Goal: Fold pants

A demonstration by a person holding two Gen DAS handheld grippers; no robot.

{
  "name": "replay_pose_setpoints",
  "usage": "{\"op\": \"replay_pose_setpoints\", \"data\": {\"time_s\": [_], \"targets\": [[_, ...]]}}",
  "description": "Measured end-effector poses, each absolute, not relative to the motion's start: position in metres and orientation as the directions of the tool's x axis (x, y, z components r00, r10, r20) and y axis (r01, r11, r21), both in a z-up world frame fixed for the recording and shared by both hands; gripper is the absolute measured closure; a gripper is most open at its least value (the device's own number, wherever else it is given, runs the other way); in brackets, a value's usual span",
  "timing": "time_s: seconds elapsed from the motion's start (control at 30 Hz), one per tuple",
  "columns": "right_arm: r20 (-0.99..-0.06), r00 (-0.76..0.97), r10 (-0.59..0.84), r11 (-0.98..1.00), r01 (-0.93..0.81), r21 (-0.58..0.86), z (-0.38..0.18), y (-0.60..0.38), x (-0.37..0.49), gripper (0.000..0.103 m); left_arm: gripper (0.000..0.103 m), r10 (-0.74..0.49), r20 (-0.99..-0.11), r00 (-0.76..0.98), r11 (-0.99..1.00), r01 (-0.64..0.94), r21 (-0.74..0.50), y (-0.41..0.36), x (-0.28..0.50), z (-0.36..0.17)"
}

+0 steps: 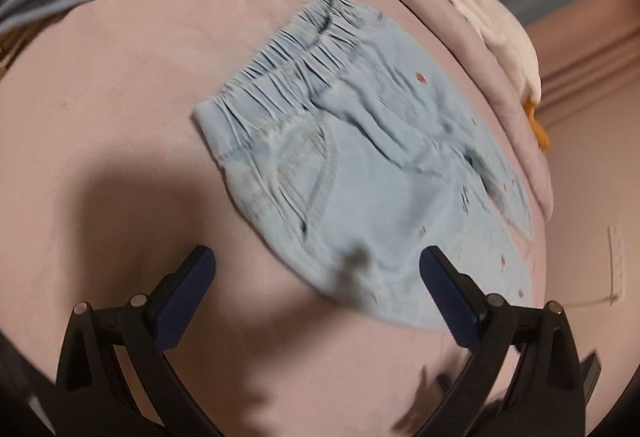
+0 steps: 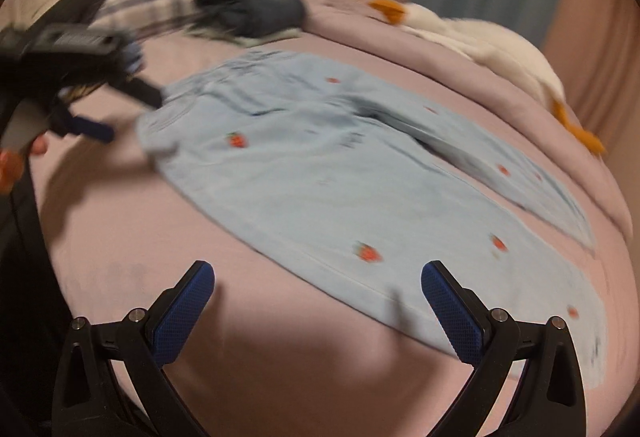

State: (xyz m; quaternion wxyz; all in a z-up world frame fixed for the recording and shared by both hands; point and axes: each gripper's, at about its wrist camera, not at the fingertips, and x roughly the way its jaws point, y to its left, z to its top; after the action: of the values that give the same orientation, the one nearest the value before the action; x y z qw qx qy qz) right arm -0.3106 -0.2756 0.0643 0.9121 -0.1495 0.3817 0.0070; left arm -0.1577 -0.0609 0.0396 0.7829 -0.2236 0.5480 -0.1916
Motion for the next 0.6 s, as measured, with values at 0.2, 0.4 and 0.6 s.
{"op": "replay_pose_setpoints", "data": {"time_s": [0.2,0.4,0.6], "targets": [[-0.65,0.745,-0.147,0.886,-0.193,-0.421,0.05,-0.247,-0.296,0.0,0.009,-0.516,-0.733,0.443,0.816,-0.003,-0.577,-0.054,-0.139,0.042],[-0.632,0.76,-0.151,0.889,-0.176,-0.423,0.048,-0.24,-0.283,0.023,0.079,-0.54,-0.726,0.426,0.801,-0.004,-0.599,-0.04,-0.121,0.032],[-0.659,0.742,-0.123,0.863,-0.248,-0.44,0.044,-0.221,-0.277,0.076,0.082,-0.56,-0.696,0.448,0.787,0.028,-0.616,-0.033,-0.129,0.035]]}}
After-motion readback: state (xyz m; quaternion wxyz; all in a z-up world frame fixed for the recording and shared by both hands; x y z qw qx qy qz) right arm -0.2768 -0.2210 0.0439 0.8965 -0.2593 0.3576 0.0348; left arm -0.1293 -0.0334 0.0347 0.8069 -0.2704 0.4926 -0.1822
